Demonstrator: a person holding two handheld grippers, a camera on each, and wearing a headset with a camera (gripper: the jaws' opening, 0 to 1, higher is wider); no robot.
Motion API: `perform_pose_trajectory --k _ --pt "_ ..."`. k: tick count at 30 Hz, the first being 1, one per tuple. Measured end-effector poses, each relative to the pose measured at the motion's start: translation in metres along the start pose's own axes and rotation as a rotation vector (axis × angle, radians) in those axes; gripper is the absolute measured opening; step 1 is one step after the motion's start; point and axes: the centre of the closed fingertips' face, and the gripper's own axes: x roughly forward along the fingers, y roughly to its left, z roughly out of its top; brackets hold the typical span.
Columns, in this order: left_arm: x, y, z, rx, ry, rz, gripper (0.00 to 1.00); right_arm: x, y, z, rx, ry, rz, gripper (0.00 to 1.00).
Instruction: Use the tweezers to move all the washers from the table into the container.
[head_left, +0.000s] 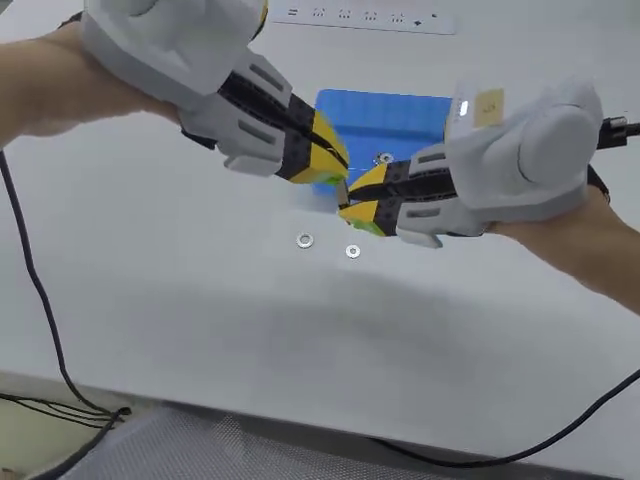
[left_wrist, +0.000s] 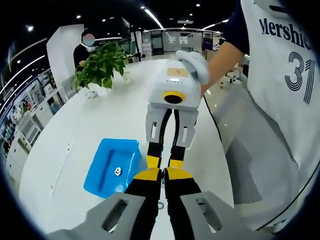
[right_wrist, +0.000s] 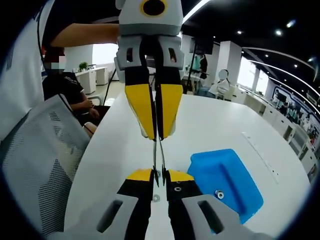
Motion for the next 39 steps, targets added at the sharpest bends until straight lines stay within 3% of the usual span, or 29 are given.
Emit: perform_pose_trajectory --k 16,25,39 --pt "0.014 -0.011 -0.014 -0.042 0.004 -0.025 0.06 0.007 0.013 -0.019 0.032 0.023 0.021 0.11" --pt "0.026 -0.004 -0.027 -0.065 0.008 -0.03 0.07 0.011 0.009 -0.033 0.046 0.039 0.027 0.11" --pt "0.033 0.001 -0.032 -0.079 0.009 -0.032 0.07 0.015 0.005 -0.041 0.069 0.041 0.026 0.11"
